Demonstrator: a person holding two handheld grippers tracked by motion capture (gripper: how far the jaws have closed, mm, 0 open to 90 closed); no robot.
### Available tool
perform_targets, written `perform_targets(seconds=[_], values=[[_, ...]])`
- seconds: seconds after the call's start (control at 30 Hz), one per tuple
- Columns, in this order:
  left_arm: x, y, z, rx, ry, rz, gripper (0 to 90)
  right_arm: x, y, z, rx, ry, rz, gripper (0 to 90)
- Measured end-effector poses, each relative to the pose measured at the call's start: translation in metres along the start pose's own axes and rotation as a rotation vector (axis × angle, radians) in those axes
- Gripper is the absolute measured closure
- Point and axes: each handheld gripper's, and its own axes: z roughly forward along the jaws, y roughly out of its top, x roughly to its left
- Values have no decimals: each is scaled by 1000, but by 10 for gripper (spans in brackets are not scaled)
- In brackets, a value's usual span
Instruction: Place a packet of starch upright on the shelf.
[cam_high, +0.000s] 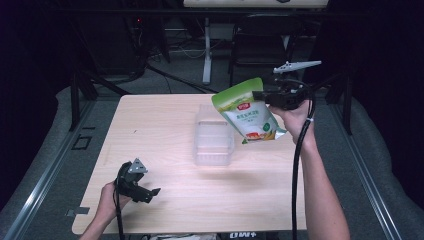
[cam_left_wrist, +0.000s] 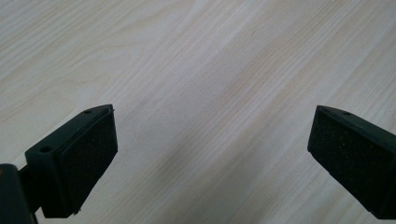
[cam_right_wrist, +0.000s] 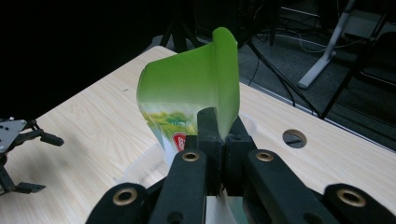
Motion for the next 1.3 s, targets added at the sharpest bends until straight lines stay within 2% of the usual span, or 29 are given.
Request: perform_targets(seconds=[0.6,1.0,1.3], values=[[0,0,0,0,-2,1,16,20,16,21,-16,31,-18,886],[0,0,0,-1,-3,1,16,37,18,51,-15,77,-10,886],[0,0,-1,-1,-4,2,16,49,16,71,-8,95,-6,886]])
